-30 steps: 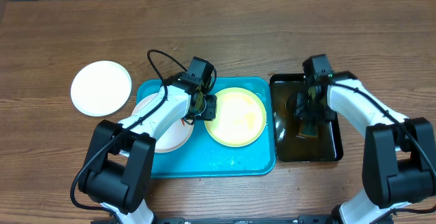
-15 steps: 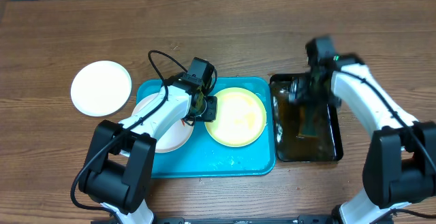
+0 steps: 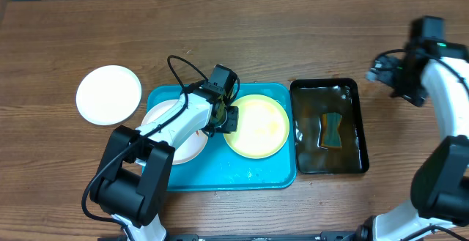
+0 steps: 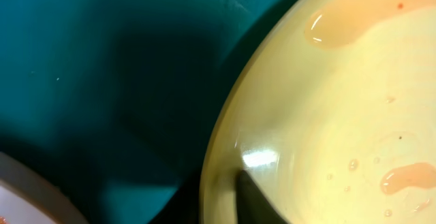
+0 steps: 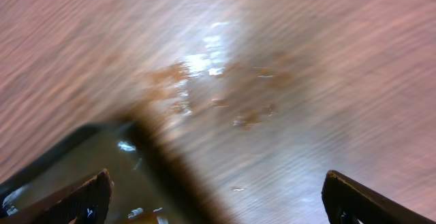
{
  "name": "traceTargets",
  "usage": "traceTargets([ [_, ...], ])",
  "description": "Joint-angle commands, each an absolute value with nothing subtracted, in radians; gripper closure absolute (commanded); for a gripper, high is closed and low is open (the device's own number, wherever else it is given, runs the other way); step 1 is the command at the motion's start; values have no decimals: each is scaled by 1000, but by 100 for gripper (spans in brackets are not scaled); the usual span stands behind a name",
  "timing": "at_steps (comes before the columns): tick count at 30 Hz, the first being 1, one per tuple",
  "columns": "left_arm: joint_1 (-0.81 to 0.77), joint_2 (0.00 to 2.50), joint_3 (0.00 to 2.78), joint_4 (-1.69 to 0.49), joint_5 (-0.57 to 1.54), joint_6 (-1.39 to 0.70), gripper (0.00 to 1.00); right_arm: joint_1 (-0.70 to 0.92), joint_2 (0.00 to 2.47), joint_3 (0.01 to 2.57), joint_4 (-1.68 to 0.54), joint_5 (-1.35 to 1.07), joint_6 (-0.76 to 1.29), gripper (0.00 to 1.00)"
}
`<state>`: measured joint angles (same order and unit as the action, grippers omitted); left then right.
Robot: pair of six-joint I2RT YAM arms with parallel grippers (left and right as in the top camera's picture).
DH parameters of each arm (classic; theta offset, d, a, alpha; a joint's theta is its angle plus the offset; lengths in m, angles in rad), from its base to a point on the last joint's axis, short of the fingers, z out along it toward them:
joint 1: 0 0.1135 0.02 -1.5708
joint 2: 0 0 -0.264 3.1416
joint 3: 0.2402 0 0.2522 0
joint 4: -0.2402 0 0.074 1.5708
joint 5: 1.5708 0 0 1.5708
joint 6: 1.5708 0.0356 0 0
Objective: Clean dirty plates on tray and stack at the side
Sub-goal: 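Tilt the yellow plate up by its rim with the left gripper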
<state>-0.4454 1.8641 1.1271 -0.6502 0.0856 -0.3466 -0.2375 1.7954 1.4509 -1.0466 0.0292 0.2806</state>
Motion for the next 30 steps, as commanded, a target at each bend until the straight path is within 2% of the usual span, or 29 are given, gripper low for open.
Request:
traceTargets([
  [1, -445, 1890, 1132, -649, 78, -363, 96, -309, 1790, 1465, -1047, 21, 285, 0],
  [11, -440, 1888, 1344, -893, -27, -323, 96, -355, 1790, 1465, -1042, 21, 285, 0],
  [22, -412, 1888, 1622, -1120, -34, -228, 96, -355, 1790, 1465, -1042, 21, 285, 0],
  [30, -450, 1888, 1737, -1130, -51, -229, 96, -355, 1790, 1465, -1042, 21, 285, 0],
])
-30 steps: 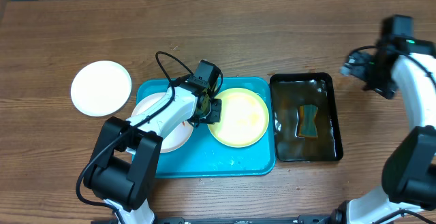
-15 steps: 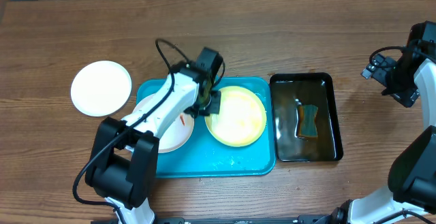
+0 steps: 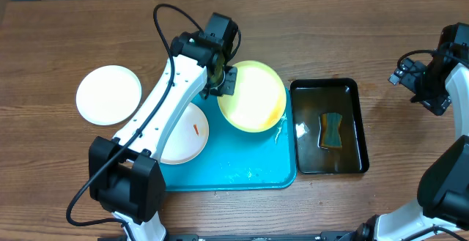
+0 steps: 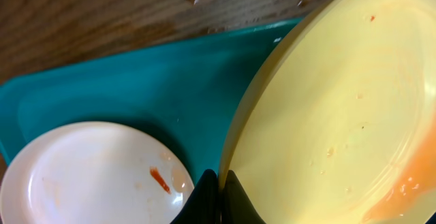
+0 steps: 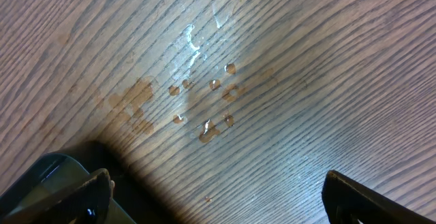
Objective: Clean dirty plates on tray and stack at the side
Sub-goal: 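Tilt the yellow plate up by its rim with the left gripper, then carry the yellow plate left and stack it on the white plate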
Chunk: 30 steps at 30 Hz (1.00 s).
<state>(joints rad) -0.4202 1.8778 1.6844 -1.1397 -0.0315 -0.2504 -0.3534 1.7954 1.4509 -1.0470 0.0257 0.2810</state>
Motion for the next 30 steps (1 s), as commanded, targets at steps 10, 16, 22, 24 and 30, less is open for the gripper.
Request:
traceTargets([
  [10, -619, 1888, 1748, -979, -304, -266, 96, -355, 1790, 1465, -1042, 21, 285, 0],
  [16, -770, 1889, 1748, -872, -614, -253, 96, -355, 1790, 1465, -1042, 21, 285, 0],
  [22, -892, 1889, 1748, -746, -884, -125, 96, -355, 1790, 1465, -1042, 21, 285, 0],
  [24, -931, 1889, 1748, -696, -988, -75, 96, -355, 1790, 1465, -1042, 21, 285, 0],
  [30, -1048, 1889, 1748, -480, -1209, 167, 96, -355, 1790, 1465, -1042, 21, 285, 0],
])
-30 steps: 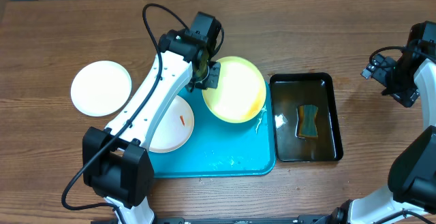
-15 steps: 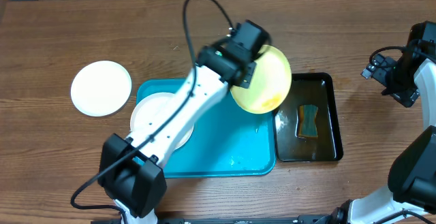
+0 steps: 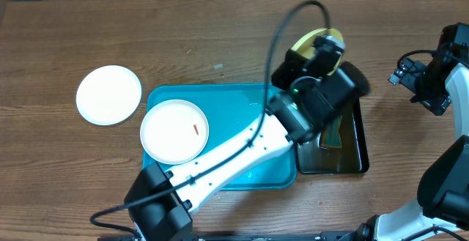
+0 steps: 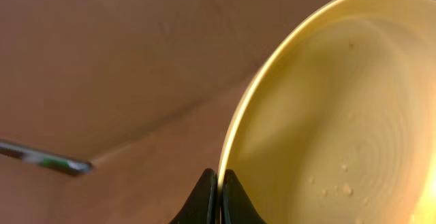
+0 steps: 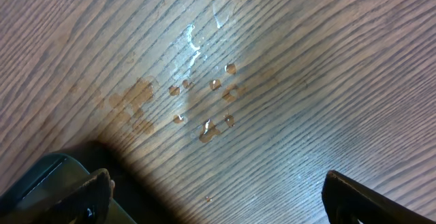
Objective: Clean dirty plates on tray and stack at the side
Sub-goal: 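Carry the yellow plate left and stack it on the white plate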
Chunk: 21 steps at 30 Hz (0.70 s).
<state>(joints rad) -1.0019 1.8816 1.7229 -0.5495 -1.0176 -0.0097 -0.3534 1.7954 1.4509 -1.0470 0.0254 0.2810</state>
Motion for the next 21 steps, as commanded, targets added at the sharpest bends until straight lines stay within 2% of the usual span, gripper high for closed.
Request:
traceTargets([
  [1, -1060, 1889, 1748, -451, -1213, 200, 96, -355, 1790, 1465, -1042, 21, 285, 0],
  [7, -1108, 1889, 1748, -295, -1213, 368, 96, -355, 1790, 1465, -1042, 21, 285, 0],
  [15, -1111, 1889, 1748, -227, -1208, 378, 96, -355, 1790, 1465, -1042, 21, 285, 0],
  [18, -1111, 1889, 1747, -243, -1203, 311, 96, -355, 1790, 1465, -1042, 21, 285, 0],
  [21, -1109, 1889, 1745, -358, -1127, 183, 96, -355, 1790, 1465, -1042, 21, 285, 0],
])
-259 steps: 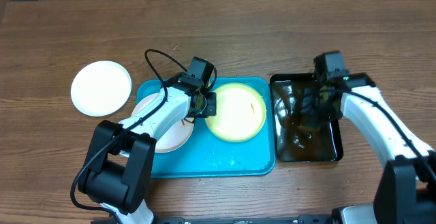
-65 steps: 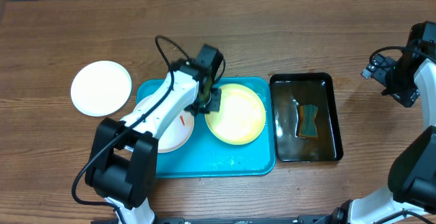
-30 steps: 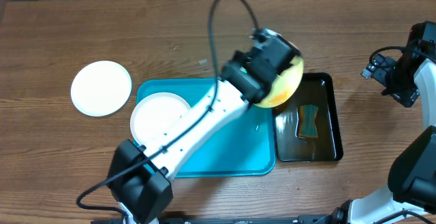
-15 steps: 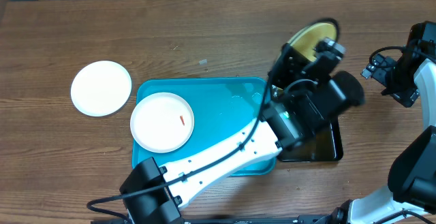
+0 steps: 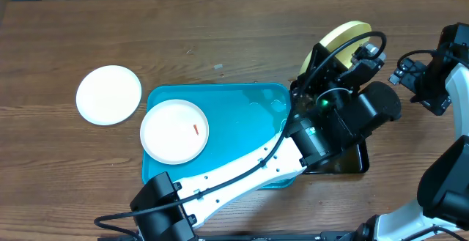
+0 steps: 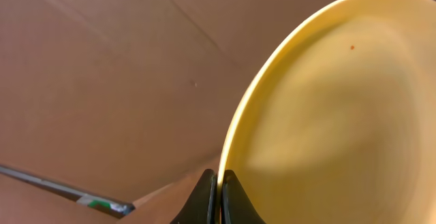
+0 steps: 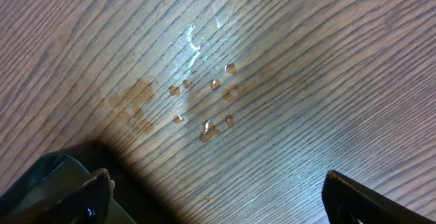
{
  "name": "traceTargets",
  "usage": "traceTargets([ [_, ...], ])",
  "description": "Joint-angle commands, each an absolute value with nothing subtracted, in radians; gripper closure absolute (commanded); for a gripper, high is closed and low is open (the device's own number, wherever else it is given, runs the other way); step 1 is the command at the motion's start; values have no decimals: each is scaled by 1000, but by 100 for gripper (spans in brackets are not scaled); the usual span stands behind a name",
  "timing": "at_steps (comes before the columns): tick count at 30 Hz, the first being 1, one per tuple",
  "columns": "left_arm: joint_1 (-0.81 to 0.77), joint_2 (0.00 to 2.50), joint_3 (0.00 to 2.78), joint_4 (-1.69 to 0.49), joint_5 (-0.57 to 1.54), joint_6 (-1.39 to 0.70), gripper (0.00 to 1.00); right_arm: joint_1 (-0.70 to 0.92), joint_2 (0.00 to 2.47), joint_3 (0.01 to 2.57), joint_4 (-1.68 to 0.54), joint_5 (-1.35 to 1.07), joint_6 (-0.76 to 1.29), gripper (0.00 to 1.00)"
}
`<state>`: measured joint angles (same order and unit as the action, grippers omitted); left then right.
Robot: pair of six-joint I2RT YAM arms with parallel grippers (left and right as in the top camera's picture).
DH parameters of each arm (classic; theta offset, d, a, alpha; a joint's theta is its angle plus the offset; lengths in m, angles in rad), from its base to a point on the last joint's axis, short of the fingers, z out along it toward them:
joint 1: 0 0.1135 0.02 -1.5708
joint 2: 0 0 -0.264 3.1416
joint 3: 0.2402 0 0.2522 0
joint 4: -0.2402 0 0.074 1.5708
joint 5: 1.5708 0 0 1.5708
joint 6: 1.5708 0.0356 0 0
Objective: Clean dirty plates on tray and stack at the side
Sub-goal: 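Carry the yellow plate left and stack it on the white plate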
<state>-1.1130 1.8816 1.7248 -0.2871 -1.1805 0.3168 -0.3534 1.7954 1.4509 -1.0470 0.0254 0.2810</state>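
Note:
A yellow plate hangs on edge over the far end of the black water tub. My left gripper is shut on its rim, and the plate's wet face fills the left wrist view. On the teal tray lies a white plate with a red smear. A clean white plate rests on the table left of the tray. At the right edge my right gripper stands open over bare wood, holding nothing.
My left arm stretches across the tray's right end and covers most of the tub, hiding what lies in it. Water drops sit on the wood under the right gripper. A cardboard wall lines the table's far edge.
My left gripper has carried the yellow plate a little farther right, and the arm now covers more of the tub. The right arm has not moved.
My left gripper first held the yellow plate's rim while it lay on the tray, with the right arm near the tub's far right corner. Then the plate hung tilted over the tray's far edge, then on edge above the tub, where it stays.

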Motion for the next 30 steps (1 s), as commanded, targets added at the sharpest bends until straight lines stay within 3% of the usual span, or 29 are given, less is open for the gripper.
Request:
traceTargets([
  [1, -1105, 1889, 1745, -414, -1073, 136, 96, -355, 1790, 1465, -1042, 21, 285, 0],
  [6, -1029, 1892, 1736, -665, -650, -160, 96, -355, 1790, 1465, -1042, 21, 285, 0],
  [12, -833, 1893, 1735, -775, -274, -344, 96, -355, 1790, 1465, -1042, 21, 285, 0],
  [18, -452, 1893, 1735, -889, 126, -398, 96, -355, 1790, 1465, -1042, 21, 285, 0],
  [30, 201, 1893, 1734, -1134, 200, -442, 96, -355, 1790, 1465, -1042, 21, 285, 0],
])
